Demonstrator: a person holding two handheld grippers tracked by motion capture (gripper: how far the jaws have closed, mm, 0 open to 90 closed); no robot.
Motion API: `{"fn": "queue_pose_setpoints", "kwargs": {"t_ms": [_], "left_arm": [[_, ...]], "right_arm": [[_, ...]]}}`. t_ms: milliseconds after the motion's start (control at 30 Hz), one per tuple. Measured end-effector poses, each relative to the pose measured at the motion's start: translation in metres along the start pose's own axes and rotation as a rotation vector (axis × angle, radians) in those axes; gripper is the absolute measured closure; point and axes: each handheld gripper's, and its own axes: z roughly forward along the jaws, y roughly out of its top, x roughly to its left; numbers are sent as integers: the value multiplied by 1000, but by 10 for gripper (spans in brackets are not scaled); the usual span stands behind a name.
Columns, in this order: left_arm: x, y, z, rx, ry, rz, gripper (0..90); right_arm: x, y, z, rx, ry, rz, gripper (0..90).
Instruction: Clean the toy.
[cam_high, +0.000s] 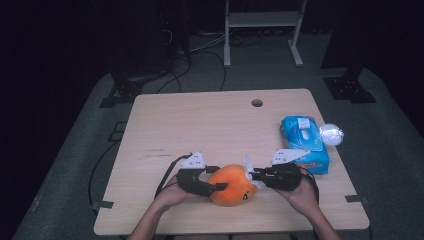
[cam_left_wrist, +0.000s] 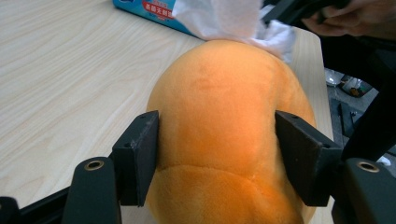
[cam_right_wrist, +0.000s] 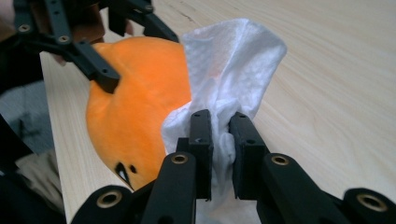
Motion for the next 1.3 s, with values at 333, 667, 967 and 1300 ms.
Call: {"fn": "queue_pose_setpoints", "kwargs": {"t_ms": [333, 667, 967, 1300], "left_arm": [[-7, 3, 3, 4, -55, 27, 216], [-9, 7, 16, -12, -40, 39, 247], [-15, 12, 19, -61, 114, 210, 277], [-10, 9, 14, -48, 28, 98, 302]], "right_arm": [[11, 9, 6, -41, 36, 9, 797], [12, 7, 4, -45, 61, -10, 799], [14, 17, -4, -109, -13, -8, 798], [5, 5, 2, -40, -43, 23, 799]]}}
